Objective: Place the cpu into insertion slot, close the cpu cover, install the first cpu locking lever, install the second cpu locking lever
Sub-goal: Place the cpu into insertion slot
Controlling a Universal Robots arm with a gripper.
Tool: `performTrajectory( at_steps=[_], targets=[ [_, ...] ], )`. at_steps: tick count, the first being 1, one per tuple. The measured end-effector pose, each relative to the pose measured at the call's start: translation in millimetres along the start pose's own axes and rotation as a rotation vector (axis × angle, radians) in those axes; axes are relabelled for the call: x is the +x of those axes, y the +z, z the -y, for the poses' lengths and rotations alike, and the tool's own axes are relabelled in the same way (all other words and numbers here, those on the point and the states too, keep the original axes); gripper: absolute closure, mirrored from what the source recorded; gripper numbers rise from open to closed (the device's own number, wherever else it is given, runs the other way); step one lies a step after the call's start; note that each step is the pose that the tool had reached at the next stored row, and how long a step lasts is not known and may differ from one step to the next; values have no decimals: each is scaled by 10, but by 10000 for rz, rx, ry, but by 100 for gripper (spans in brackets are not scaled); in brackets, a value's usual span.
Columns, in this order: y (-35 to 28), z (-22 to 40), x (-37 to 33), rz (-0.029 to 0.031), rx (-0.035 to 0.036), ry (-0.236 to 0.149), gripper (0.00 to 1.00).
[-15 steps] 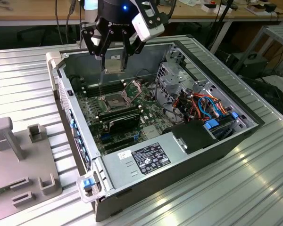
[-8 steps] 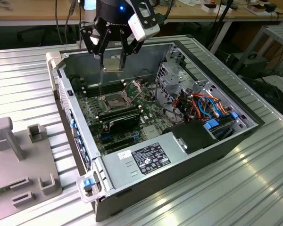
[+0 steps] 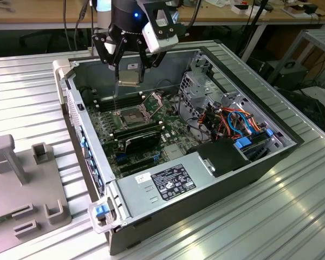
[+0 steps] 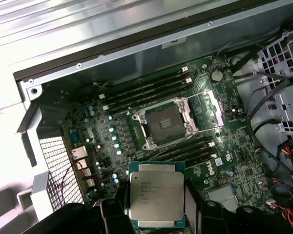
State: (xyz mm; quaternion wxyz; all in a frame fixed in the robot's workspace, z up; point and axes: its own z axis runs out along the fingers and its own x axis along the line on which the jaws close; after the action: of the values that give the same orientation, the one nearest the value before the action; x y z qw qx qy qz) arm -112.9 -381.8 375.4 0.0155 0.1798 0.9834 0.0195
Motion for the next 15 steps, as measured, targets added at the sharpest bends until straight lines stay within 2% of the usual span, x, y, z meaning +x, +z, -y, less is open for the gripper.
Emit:
performTrajectory(
  at_steps=[5,8,11,15],
  targets=[
    [85,2,-1,36,21,845,45],
    [160,1,-10,70,39,1614,45],
    [189,-8,-34,81,43,1862,45],
    [225,-62,-28,87,48,1995,45]
  ],
)
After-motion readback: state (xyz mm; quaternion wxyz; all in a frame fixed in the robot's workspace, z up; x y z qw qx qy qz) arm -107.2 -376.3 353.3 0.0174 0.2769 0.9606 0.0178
